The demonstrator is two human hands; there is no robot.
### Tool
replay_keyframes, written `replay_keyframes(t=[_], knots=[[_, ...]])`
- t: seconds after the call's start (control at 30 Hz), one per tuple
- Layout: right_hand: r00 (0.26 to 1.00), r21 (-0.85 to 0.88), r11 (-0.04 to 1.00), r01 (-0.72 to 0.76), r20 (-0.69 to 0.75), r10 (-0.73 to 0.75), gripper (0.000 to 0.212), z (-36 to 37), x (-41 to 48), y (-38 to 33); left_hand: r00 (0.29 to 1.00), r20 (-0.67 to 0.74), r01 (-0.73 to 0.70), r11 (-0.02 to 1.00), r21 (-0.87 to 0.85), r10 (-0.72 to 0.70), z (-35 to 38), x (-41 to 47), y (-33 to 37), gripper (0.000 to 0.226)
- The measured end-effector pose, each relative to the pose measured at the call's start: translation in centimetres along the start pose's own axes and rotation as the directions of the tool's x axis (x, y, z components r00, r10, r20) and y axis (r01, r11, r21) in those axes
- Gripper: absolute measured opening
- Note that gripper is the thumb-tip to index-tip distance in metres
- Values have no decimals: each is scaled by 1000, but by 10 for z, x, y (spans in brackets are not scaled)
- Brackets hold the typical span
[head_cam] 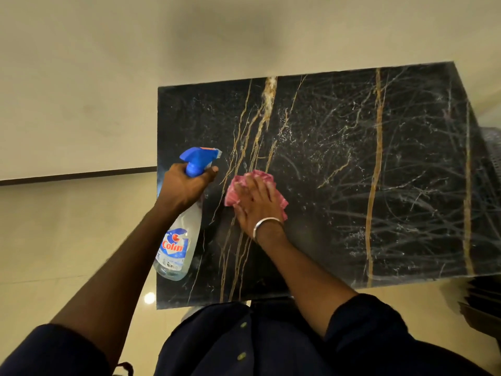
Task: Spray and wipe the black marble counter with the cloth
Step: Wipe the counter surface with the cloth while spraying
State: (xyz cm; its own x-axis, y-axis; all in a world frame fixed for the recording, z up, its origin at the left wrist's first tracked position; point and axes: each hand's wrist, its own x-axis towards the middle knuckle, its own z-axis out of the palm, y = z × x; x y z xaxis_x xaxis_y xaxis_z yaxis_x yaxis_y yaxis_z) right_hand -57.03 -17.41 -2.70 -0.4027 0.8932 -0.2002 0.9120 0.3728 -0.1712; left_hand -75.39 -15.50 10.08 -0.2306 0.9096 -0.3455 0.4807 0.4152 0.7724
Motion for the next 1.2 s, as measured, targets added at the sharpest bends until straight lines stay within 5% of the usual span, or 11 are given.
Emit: replay_keyframes(t=[0.17,0.3,0.4,0.57,0.7,0.83,1.03,1.2], knots=[[908,95,917,-388,-127,398,60,-14,-6,86,999,30,-11,1000,-29,12,-9,13,3,35],[796,147,810,-568,-152,586,59,-14,1,74,998,47,-36,999,-37,38,-13,22,3,35],[827,189,833,-520,-132,546,60,-11,14,28,997,65,-44,998,-34,46,-16,25,-1,35],[981,138,972,-190,-17,194,61,-1,40,-67,998,49,-42,998,-52,45,-20,28,-2,31],[1000,60,998,-19,-9,20,58,-1,47,-62,996,52,-66,998,-14,66,-22,32,-5,31],[978,104,980,-168,-104,179,55,-6,49,-9,994,94,-60,998,-27,62,-26,43,-4,33],[828,137,850,-509,-191,527,60,-26,51,106,987,143,-71,997,-33,75,-24,62,-1,34],[785,177,798,-576,-154,600,62,-24,72,70,988,143,-61,998,-34,65,-21,69,-3,34]])
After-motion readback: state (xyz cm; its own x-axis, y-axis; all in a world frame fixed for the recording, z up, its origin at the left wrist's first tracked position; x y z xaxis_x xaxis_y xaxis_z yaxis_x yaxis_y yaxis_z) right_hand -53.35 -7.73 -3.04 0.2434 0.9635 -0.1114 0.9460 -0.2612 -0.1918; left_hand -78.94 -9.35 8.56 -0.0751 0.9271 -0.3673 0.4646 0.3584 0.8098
